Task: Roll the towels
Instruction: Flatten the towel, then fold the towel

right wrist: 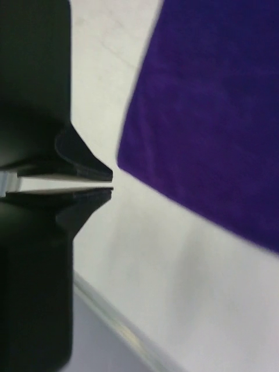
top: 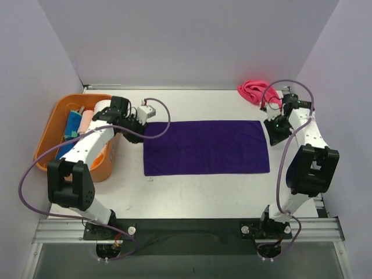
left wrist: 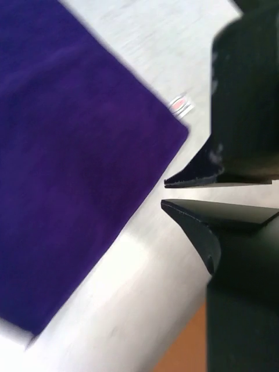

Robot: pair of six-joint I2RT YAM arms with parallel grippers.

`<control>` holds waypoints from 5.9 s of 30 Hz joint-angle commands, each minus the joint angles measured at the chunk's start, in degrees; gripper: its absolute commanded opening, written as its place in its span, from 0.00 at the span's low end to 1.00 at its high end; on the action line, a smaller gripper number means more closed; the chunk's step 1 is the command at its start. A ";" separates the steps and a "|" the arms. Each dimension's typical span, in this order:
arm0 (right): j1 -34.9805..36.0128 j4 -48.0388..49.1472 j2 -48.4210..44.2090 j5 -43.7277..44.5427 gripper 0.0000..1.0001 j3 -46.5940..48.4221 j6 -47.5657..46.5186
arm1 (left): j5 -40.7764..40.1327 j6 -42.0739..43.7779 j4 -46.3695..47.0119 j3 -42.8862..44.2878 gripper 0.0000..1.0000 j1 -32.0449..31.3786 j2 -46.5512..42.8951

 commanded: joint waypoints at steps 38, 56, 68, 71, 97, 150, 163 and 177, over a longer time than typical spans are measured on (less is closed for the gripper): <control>1.63 2.65 2.63 11.33 0.01 -24.83 1.60 | -11.21 7.09 -2.75 -25.72 0.08 -11.17 -0.07; -0.91 -4.30 -1.34 -6.06 0.71 -4.55 4.75 | 0.20 10.34 -11.99 1.59 0.55 -8.18 2.20; -2.42 -4.65 25.03 -4.75 0.35 29.03 13.81 | 2.67 2.44 -7.59 27.70 0.55 0.52 23.38; -2.15 -4.56 29.43 -5.54 0.34 32.90 14.60 | 1.80 1.73 -6.71 30.08 0.55 1.14 26.29; -0.39 -4.03 41.30 -6.42 0.22 40.73 16.80 | -0.05 -0.55 -4.52 36.33 0.70 3.34 36.49; -3.91 -1.75 27.69 -9.32 0.00 35.30 13.99 | 8.30 2.78 -3.99 33.02 0.00 5.27 31.49; -6.10 -2.01 14.77 -13.36 0.00 15.17 9.42 | 10.14 12.18 -3.81 10.69 0.00 5.80 13.66; -7.34 -3.77 13.35 -10.03 0.00 3.73 6.52 | 9.61 10.00 -7.33 2.41 0.00 5.10 13.81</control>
